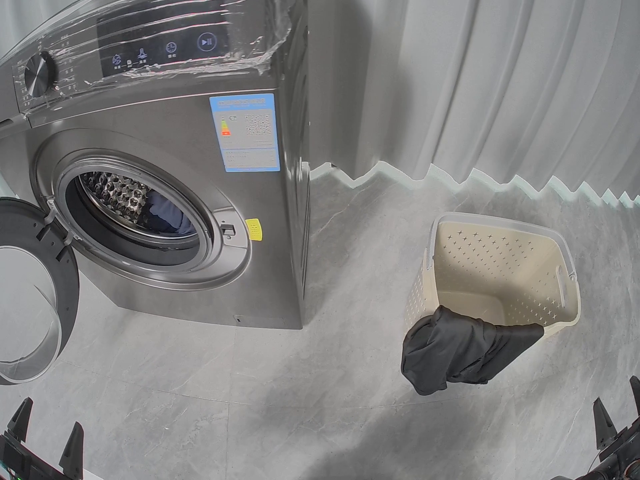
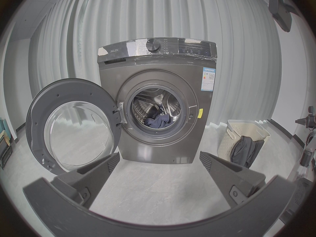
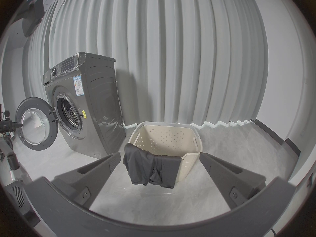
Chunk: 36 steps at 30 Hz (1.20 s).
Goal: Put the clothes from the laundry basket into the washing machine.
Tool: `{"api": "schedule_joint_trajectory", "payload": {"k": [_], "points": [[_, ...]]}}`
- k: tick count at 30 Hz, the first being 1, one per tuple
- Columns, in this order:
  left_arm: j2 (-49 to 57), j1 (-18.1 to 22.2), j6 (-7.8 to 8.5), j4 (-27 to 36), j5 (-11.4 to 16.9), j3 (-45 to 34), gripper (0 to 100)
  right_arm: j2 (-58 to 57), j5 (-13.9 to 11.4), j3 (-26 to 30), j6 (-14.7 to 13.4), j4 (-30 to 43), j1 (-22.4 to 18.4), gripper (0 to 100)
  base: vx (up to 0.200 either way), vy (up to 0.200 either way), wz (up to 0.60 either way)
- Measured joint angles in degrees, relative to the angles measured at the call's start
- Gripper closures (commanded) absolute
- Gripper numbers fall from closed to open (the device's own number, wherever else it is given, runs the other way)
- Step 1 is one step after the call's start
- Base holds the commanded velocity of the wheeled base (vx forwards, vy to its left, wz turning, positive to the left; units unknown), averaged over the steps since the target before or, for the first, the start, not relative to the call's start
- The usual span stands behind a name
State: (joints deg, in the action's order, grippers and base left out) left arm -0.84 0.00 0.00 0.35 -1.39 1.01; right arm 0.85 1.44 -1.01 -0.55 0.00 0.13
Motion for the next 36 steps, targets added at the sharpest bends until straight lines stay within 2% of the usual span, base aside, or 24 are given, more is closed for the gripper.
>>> {"api": "schedule_joint_trajectory", "payload": {"k": [8,14,26,36], "points": [[0.0,0.0,-0.05,0.0,0.0,0.0,0,0.0,-0.1,0.0,0.0,0.0,0.0,0,0.0,0.0,0.0],[0.0,0.0,-0.02,0.0,0.0,0.0,0,0.0,-0.2,0.0,0.1,0.0,0.0,0,0.0,0.0,-0.6],[-0.1,0.0,-0.32,0.0,0.1,0.0,0,0.0,-0.2,0.0,0.1,0.0,0.0,0,0.0,0.0,0.0],[-0.1,0.0,-0.49,0.0,0.1,0.0,0,0.1,-0.3,0.0,0.1,0.0,0.0,0,0.0,-0.2,0.0]]}}
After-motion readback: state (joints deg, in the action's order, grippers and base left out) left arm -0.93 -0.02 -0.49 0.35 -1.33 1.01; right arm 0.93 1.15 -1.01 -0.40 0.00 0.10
